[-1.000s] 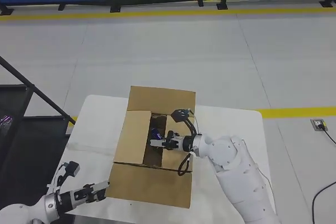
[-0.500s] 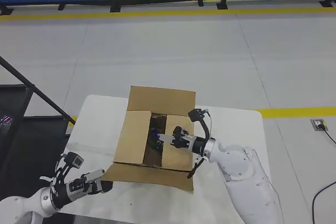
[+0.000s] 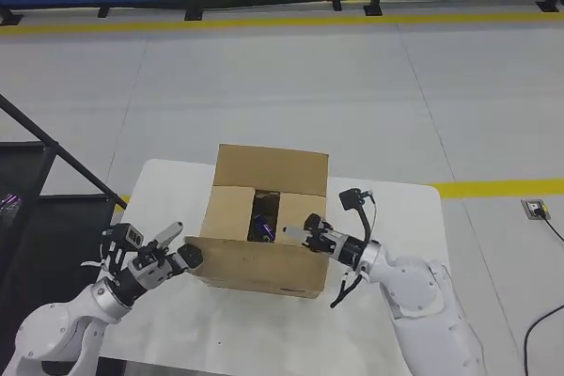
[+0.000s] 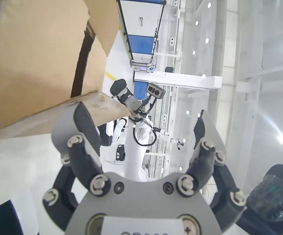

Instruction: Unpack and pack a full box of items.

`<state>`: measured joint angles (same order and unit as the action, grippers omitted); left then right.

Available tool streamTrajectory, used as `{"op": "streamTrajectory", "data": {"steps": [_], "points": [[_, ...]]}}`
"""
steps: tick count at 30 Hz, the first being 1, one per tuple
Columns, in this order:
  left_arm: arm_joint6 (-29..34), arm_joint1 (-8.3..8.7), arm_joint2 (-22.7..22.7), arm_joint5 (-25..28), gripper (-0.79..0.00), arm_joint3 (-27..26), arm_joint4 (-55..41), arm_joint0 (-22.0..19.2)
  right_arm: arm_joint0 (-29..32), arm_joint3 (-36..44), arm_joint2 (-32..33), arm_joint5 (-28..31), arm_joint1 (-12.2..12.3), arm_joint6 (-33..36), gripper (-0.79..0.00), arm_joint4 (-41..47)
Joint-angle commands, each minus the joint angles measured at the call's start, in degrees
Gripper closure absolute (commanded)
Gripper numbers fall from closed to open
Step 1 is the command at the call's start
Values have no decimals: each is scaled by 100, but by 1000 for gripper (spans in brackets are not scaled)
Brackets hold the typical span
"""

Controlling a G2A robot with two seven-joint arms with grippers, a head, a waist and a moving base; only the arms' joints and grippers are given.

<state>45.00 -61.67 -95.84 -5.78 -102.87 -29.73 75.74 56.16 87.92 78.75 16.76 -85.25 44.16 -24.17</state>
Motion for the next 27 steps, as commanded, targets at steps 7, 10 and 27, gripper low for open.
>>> {"op": "streamTrajectory", "data": {"steps": [7,10,27], "points": [[-427,-3,342,-6,-785,207,510,-304,-467,-855,-245,-806,-112,-2343,-785,-341],[-564,-14,444,-22,-785,293,506,-379,-879,-1356,-451,-1146,-179,-2935,-785,-540],[-1034,-28,655,89,-785,207,790,-333,-3278,-4901,-787,-647,-403,-3017,-785,-182]]}}
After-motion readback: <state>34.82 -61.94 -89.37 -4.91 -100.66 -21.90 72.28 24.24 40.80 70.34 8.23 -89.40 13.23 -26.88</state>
